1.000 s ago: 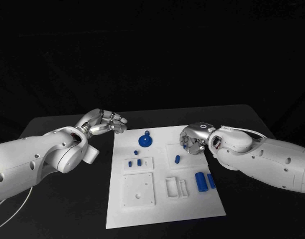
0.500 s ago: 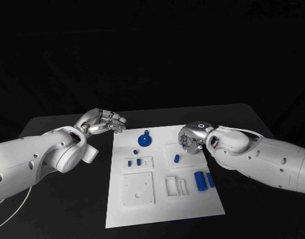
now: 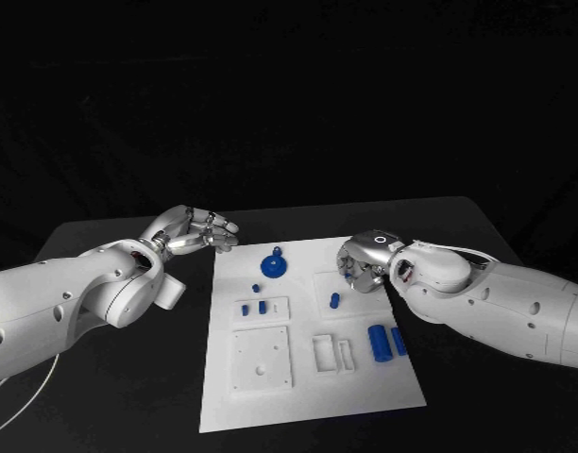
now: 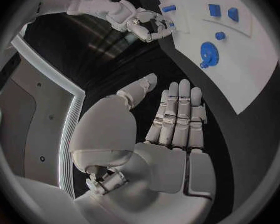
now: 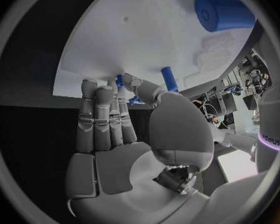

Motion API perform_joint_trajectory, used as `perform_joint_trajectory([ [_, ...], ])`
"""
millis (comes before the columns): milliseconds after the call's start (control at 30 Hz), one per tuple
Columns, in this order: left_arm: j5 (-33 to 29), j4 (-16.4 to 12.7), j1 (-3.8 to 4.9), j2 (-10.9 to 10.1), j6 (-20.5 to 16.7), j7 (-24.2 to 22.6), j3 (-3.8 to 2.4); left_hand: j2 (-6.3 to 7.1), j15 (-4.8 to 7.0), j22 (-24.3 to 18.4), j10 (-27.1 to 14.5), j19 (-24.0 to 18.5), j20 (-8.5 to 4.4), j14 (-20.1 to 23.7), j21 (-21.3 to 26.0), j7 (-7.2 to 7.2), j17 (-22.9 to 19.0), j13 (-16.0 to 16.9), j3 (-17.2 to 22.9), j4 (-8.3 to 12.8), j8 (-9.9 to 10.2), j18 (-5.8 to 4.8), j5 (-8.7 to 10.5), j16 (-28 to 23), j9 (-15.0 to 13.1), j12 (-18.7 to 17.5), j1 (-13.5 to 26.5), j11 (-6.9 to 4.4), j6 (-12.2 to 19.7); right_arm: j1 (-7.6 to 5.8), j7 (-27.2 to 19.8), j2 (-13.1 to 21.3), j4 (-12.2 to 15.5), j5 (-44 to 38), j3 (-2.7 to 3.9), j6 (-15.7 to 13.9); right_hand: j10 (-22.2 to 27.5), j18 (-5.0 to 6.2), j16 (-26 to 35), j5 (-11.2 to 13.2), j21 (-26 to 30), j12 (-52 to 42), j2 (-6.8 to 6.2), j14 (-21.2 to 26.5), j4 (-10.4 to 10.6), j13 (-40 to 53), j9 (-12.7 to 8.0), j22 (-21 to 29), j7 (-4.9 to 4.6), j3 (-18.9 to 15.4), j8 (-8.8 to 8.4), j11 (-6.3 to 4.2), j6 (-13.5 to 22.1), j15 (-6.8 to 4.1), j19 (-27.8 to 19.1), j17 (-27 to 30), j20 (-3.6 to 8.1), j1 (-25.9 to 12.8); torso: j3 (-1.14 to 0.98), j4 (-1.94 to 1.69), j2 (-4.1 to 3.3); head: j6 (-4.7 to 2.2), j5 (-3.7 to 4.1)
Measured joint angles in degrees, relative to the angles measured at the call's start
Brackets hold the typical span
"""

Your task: Assemble the parts on the task board

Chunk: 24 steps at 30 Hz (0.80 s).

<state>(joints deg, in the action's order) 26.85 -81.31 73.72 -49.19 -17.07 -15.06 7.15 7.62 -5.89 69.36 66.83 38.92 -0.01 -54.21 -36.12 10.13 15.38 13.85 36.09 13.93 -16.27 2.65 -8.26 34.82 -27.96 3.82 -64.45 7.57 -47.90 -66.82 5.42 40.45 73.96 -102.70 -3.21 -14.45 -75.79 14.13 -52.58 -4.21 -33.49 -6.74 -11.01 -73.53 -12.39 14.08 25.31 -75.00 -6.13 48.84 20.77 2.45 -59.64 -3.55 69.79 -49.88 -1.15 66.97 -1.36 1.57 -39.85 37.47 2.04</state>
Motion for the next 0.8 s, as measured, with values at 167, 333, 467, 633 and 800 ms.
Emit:
perform_joint_trajectory([
  [167, 0.0, 0.2, 0.00, 0.1, 0.0, 0.1, 0.01, 0.00, 0.00, 0.1, -0.2, 0.0, 0.00, 0.0, 0.0, 0.20, 0.1, -0.1, 0.0, 0.0, 0.0, -0.01, 0.00, 0.0, 0.0, 0.0, 0.0, -0.20, 0.2, 0.09, -0.1, 0.1, -0.1, -0.1, -0.03, -0.5, -0.5, 0.00, -0.4, 0.0, -0.7, 0.1, 0.00, -0.3, 0.2, 0.3, 0.3, 0.0, -0.01, 0.4, 0.02, 0.08, -0.4, -0.12, 0.1, -0.7, 0.13, 0.0, -0.02, -0.03, 0.01, -0.09, -0.07],
  [333, 0.0, 0.3, 0.00, 0.1, 0.0, 0.1, 0.01, 0.00, 0.20, 0.1, -0.2, 0.0, 0.00, -0.2, 0.0, 0.20, 0.2, -0.1, 0.0, 0.0, 0.0, -0.02, 0.00, 0.0, 0.0, 0.0, 0.0, -0.20, 0.2, 0.23, 0.0, 0.3, 0.3, -0.4, 0.06, -1.0, -0.7, 0.00, -0.4, -1.1, -0.9, 0.1, -0.01, -0.3, 0.1, 0.6, 0.5, 0.0, 0.19, 0.7, 0.16, -0.15, -0.6, -0.14, 0.1, -1.3, 0.14, 0.0, -0.03, -0.01, 0.01, -0.29, -0.19],
  [467, 0.0, 0.4, 0.00, 0.1, 0.0, 0.1, 0.01, 0.00, 0.20, 0.1, -0.2, 0.0, 0.01, -0.2, 0.0, 0.20, 0.2, -0.2, 0.0, 0.0, 0.0, -0.02, 0.00, 0.0, 0.0, 0.0, 0.0, -0.20, 0.2, 0.48, 0.2, 0.5, 0.6, -0.5, 0.53, -1.1, -0.7, 0.00, -0.4, -1.1, -1.1, -0.1, -0.01, -0.3, 0.2, 0.6, 0.6, 0.0, 0.19, 0.7, 0.25, -0.16, -0.6, -0.14, 0.2, -1.5, 0.14, 0.0, -0.02, 0.03, 0.01, -0.36, -0.20],
  [633, 0.0, 0.5, 0.00, -0.2, 0.0, 0.2, 0.01, 0.00, 0.20, 0.1, -0.2, 0.0, 0.00, -0.2, 0.0, 0.20, 0.3, -0.2, 0.0, 0.0, 0.0, -0.03, 0.00, 0.0, 0.0, 0.0, 0.0, -0.20, 0.2, 0.57, 0.2, 0.5, 0.6, -0.4, 1.22, -1.1, -0.9, 0.00, -0.4, -1.4, -1.1, -0.1, -0.02, -0.3, 0.4, 0.7, 0.7, 0.0, 0.38, 1.0, 0.25, -0.32, -0.8, -0.13, 0.2, -1.7, 0.14, 0.0, -0.02, 0.06, 0.02, -0.57, -0.22],
  [800, -0.1, 0.8, 0.01, -0.3, 0.0, 0.2, 0.02, 0.00, 0.20, 0.1, -0.2, 0.0, 0.01, -0.2, 0.0, 0.20, 0.3, -0.2, 0.0, 0.0, 0.0, -0.03, 0.00, -0.2, 0.0, 0.0, 0.0, -0.20, 0.2, 0.52, -0.1, 0.9, 0.6, 0.7, 2.06, -1.4, -1.0, -0.01, -0.5, -1.7, -1.4, -0.1, -0.26, -0.7, 0.6, 0.7, 0.7, 0.0, 0.38, 1.1, 0.24, -0.42, -0.8, -0.15, 0.4, -1.9, 0.23, -0.3, -0.01, 0.05, 0.02, -0.69, -0.21],
])
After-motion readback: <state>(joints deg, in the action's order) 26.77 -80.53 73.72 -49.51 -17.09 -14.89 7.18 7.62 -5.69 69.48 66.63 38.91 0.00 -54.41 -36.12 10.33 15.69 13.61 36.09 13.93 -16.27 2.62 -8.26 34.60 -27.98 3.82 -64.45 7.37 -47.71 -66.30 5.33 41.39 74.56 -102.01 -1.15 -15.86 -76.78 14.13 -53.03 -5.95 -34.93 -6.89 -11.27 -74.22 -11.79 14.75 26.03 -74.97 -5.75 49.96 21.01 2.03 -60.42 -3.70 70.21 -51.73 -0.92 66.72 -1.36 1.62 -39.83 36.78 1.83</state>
